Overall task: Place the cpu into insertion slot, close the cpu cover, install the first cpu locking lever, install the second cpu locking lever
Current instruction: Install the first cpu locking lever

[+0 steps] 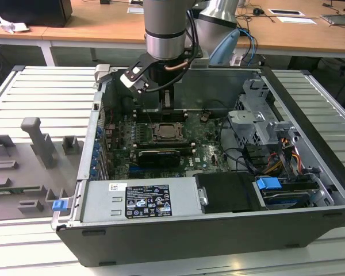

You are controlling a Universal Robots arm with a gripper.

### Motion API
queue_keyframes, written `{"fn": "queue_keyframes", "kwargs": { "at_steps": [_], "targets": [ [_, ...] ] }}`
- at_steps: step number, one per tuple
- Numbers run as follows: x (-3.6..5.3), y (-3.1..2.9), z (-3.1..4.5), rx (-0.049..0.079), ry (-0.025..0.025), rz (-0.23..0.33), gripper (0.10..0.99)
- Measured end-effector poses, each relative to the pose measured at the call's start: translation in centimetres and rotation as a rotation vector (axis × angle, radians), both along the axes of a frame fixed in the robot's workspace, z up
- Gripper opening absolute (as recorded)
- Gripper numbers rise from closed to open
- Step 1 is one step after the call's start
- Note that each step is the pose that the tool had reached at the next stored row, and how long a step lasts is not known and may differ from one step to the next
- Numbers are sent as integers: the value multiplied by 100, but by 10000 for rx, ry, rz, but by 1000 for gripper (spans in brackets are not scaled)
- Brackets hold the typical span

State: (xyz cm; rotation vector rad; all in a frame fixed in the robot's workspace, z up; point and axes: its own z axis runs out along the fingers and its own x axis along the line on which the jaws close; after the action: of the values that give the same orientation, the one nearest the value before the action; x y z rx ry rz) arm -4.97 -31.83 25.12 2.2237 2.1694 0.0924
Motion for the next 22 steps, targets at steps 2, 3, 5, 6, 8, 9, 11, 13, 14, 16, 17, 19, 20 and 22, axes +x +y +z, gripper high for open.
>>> {"fn": "queue_keyframes", "kwargs": {
  "at_steps": [2,3,5,6,8,9,11,13,14,16,17,19,20,22],
  "targets": [
    [0,0,21,0,0,0,106],
    [0,0,28,0,-1,0,106],
    [0,0,50,0,-1,0,106],
    [0,0,58,1,0,0,106],
    [0,0,73,1,-1,0,106],
    [0,0,86,0,-1,0,106],
    [0,-1,111,1,-1,1,106],
    [0,-1,123,1,-1,0,106],
    [0,-2,127,2,-1,0,106],
    [0,-2,131,2,-1,-1,106],
    [0,-2,131,2,-2,0,106],
    [0,-2,131,3,0,0,106],
    [0,-2,132,2,-2,0,106],
    [-5,-2,159,2,-21,2,106]
  ]
}}
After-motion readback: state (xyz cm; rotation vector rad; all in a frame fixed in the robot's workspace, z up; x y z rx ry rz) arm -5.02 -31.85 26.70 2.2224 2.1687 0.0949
